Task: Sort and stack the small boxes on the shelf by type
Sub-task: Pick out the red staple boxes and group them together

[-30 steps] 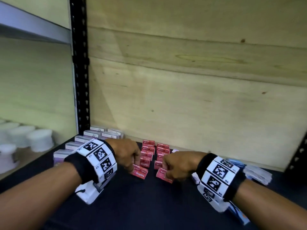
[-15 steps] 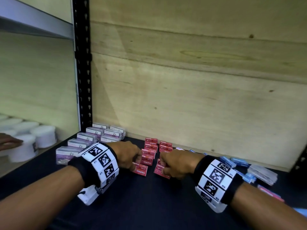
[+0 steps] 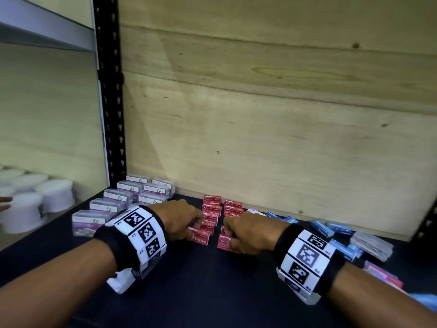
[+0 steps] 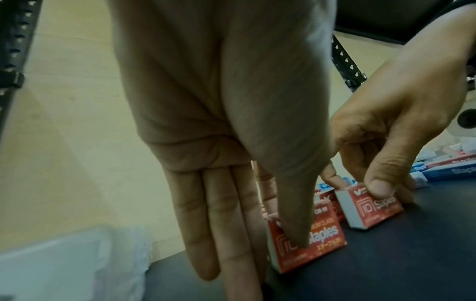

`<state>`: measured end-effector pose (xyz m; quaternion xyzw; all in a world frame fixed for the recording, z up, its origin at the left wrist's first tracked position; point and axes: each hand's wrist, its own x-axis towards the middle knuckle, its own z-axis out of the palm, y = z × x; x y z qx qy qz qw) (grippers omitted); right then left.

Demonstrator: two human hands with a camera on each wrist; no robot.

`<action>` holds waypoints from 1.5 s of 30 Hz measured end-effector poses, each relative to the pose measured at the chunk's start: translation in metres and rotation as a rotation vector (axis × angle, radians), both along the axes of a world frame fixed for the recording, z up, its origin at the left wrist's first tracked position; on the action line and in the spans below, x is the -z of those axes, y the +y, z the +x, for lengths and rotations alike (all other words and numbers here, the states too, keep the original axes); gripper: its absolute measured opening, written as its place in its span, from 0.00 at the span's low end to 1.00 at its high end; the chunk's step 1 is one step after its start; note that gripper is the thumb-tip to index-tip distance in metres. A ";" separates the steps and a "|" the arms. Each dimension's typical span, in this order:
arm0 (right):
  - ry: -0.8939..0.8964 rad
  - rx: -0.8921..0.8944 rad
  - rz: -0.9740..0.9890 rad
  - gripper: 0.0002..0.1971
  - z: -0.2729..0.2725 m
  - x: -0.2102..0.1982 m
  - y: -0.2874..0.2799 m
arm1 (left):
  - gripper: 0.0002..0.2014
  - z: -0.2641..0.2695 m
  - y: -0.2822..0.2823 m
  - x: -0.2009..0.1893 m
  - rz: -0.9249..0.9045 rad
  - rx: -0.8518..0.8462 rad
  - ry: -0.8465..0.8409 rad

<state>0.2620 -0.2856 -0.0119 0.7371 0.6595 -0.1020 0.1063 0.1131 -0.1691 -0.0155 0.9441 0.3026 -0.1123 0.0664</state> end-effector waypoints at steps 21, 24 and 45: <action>0.034 0.352 -0.009 0.08 0.138 -0.048 -0.112 | 0.10 0.104 -0.077 -0.050 0.103 0.304 -0.063; 0.041 0.438 -0.010 0.05 0.169 -0.039 -0.141 | 0.09 0.139 -0.099 -0.039 0.051 0.406 -0.060; 0.321 0.554 -0.079 0.08 0.230 -0.009 -0.181 | 0.23 0.252 -0.132 0.002 -0.019 0.691 0.056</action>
